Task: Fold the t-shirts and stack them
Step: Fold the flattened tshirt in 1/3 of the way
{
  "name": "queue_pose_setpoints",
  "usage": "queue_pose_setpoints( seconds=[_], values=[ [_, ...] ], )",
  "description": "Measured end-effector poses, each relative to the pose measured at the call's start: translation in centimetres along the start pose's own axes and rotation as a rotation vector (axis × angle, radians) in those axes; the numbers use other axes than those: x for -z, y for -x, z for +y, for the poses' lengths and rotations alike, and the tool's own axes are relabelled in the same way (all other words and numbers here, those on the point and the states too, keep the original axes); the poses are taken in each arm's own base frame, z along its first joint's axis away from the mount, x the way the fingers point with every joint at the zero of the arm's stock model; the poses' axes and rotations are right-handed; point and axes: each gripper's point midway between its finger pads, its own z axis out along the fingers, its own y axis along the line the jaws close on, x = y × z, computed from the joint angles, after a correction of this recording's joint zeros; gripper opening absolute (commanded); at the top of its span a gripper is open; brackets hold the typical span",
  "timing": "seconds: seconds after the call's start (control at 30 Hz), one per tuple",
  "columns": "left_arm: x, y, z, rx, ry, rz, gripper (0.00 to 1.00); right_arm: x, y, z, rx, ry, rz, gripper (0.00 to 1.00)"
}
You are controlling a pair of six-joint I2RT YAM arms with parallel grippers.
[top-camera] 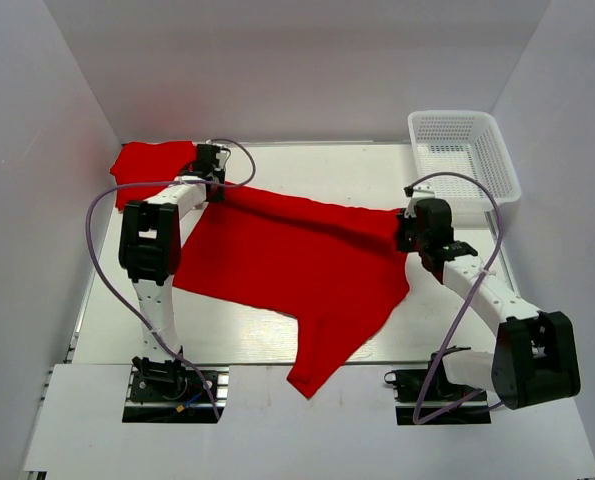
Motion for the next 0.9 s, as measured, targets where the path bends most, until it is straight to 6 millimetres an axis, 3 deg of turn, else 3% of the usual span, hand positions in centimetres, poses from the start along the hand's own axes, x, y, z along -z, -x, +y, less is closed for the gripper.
queue_pose_setpoints(
  seconds=[0.2, 0.33, 0.4, 0.47, 0.5, 0.53, 0.57, 0.6, 0.63, 0.7, 0.9],
  values=[
    [0.2, -1.6, 0.5, -0.015, 0.016, 0.051, 0.00, -0.1, -3.8, 1.1, -0.034, 0.044, 0.081, 0.00],
    [0.2, -3.1, 0.6, -0.020, 0.013, 0.085, 0.00, -0.1, -4.9, 1.6, -0.053, 0.061, 0.105, 0.00],
    [0.2, -3.7, 0.5, -0.020, 0.010, 0.098, 0.00, -0.1, -5.4, 2.0, -0.062, 0.077, 0.115, 0.08],
    [0.3, -3.8, 0.5, -0.015, 0.011, 0.103, 0.01, 0.0, -6.2, 2.3, -0.077, 0.093, 0.133, 0.22],
    [0.4, -3.8, 0.5, -0.012, 0.011, 0.107, 0.09, 0.0, -6.7, 2.5, -0.083, 0.099, 0.146, 0.28],
    [0.5, -3.8, 0.6, -0.012, 0.013, 0.116, 0.24, 0.1, -7.2, 2.6, -0.087, 0.104, 0.160, 0.32],
    [0.8, -3.8, 0.7, -0.009, 0.018, 0.129, 0.35, 0.2, -7.6, 2.8, -0.090, 0.109, 0.175, 0.45],
    [1.0, -3.6, 0.8, -0.010, 0.021, 0.138, 0.60, 0.4, -8.1, 2.9, -0.099, 0.111, 0.189, 0.69],
    [1.3, -3.3, 0.9, -0.009, 0.025, 0.143, 0.71, 0.5, -8.4, 3.0, -0.106, 0.110, 0.201, 0.90],
    [1.7, -2.5, 1.3, 0.013, 0.036, 0.141, 0.97, 1.2, -8.6, 3.0, -0.104, 0.110, 0.212, 0.90],
    [3.6, -2.2, 2.3, 0.061, 0.067, 0.163, 1.00, 4.1, -6.6, 3.3, -0.105, 0.133, 0.135, 0.90]
  ],
)
